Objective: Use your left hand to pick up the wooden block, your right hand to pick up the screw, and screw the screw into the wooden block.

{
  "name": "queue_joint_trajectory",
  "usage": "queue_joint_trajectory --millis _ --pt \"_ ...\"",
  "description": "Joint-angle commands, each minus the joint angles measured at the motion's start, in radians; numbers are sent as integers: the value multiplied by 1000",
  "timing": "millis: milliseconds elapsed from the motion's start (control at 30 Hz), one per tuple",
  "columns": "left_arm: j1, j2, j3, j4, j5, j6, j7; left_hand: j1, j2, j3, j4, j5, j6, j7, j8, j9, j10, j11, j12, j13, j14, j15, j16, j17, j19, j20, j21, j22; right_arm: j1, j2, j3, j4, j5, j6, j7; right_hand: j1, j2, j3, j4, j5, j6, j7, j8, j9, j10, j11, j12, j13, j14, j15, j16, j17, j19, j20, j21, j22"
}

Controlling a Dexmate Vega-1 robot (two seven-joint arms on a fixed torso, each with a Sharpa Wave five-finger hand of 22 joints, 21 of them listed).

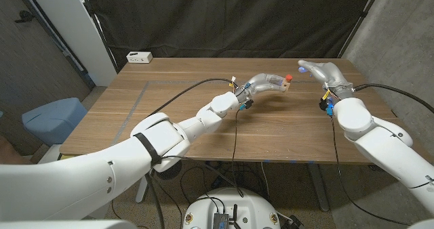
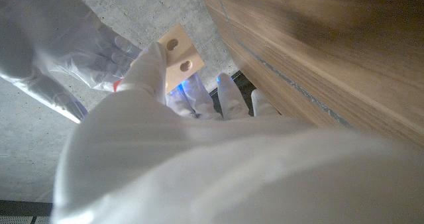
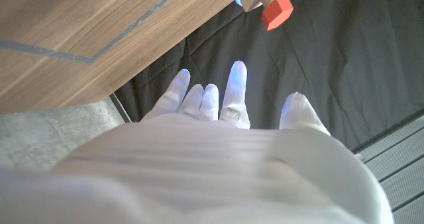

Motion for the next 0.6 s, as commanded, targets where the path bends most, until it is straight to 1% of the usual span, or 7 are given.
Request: queue_joint_trajectory --millis 33,200,267,367,433,467,600 --pt "10 -19 -16 16 -28 17 2 -45 60 51 56 5 69 3 19 4 11 -6 21 4 2 -69 4 4 2 -3 4 3 -14 90 -27 45 54 116 -83 -9 0 -4 -4 6 -17 -2 -5 5 -22 -1 -4 2 -15 9 -5 1 -9 5 -1 3" --pt "13 -24 -22 20 -43 29 -10 -44 60 51 56 4 70 4 20 4 8 -7 20 4 3 -69 4 3 3 -7 4 3 -18 123 -41 72 82 174 -98 -15 4 -6 -6 7 -55 2 -18 5 -59 9 -8 2 -40 14 -11 2 -21 7 -1 2" --pt "14 -24 -24 20 -46 30 -13 -45 60 50 56 4 72 4 21 4 9 -8 20 5 3 -68 3 4 3 -6 4 3 -18 133 -46 84 92 195 -102 -19 5 -8 -6 8 -73 8 -22 4 -80 7 -10 2 -57 18 -14 2 -32 6 -3 2" --pt "16 -24 -25 20 -49 31 -16 -46 61 50 57 3 70 4 20 4 10 -8 20 4 3 -70 4 4 3 -7 4 3 -18 148 -53 104 107 232 -105 -25 8 -10 -7 10 -102 10 -27 3 -110 13 -10 1 -87 24 -19 2 -45 3 -4 2" --pt "15 -23 -26 19 -50 34 -21 -45 60 50 56 3 72 5 21 4 11 -7 20 4 2 -70 3 4 3 -7 4 3 -17 157 -58 121 117 263 -103 -30 10 -11 -7 11 -133 5 -32 2 -129 10 -10 1 -102 26 -19 2 -58 8 -5 1" --pt "15 -24 -27 19 -53 36 -25 -46 60 49 57 3 71 6 21 4 9 -6 20 4 2 -70 3 4 3 -8 4 3 -16 162 -61 125 121 269 -106 -34 11 -13 -9 11 -169 5 -37 1 -149 0 -9 0 -115 34 -19 1 -64 11 -3 1" --pt "13 -27 -28 22 -57 47 -32 -47 60 49 57 2 72 3 21 4 12 -6 20 4 2 -69 2 3 3 -8 4 3 -13 171 -70 152 142 313 -97 -44 14 -17 -8 13 -201 -6 -33 -2 -188 -6 -11 -1 -143 53 -20 1 -84 15 -5 1"
